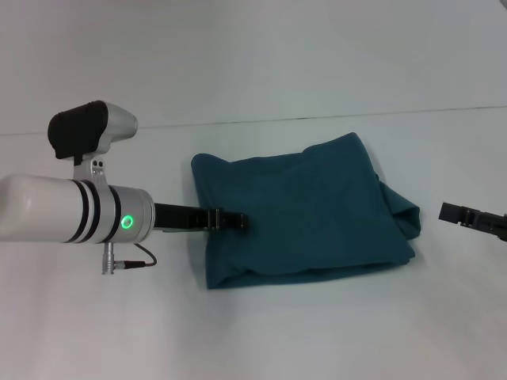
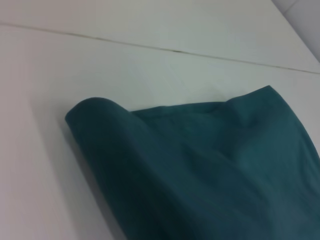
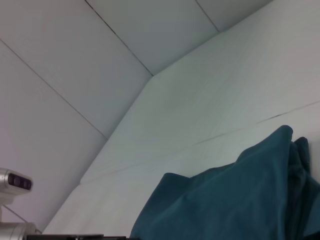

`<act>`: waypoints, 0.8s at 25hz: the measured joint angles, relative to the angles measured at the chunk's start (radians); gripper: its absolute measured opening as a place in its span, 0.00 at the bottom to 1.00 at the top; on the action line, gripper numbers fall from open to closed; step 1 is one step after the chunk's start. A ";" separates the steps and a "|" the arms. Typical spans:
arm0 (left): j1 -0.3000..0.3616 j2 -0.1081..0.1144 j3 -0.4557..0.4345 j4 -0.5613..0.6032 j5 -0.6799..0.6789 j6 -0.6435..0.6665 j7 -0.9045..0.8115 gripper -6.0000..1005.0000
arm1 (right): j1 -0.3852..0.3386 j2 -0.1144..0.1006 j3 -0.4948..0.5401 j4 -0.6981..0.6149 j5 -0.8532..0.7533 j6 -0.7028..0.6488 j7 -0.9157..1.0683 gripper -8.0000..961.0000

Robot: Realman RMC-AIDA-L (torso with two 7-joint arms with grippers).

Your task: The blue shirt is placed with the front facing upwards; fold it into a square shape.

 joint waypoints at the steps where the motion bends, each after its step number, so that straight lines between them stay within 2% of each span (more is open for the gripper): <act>1: 0.001 0.000 0.000 0.002 0.000 0.001 0.000 0.71 | 0.000 0.000 0.000 0.000 0.003 -0.001 0.000 0.96; 4: 0.001 -0.001 0.006 0.002 0.000 0.003 0.001 0.70 | 0.000 -0.002 0.001 0.002 0.010 -0.004 0.001 0.96; 14: -0.003 -0.002 0.014 0.005 -0.002 0.014 -0.002 0.33 | 0.002 -0.005 0.001 0.005 0.016 -0.006 0.007 0.96; 17: -0.002 -0.004 0.012 0.016 -0.006 0.054 -0.007 0.23 | 0.003 -0.005 0.001 0.005 0.016 -0.005 0.009 0.96; 20: 0.014 -0.006 0.005 0.048 -0.009 0.121 -0.023 0.17 | 0.004 -0.003 0.001 0.006 0.016 -0.004 0.010 0.96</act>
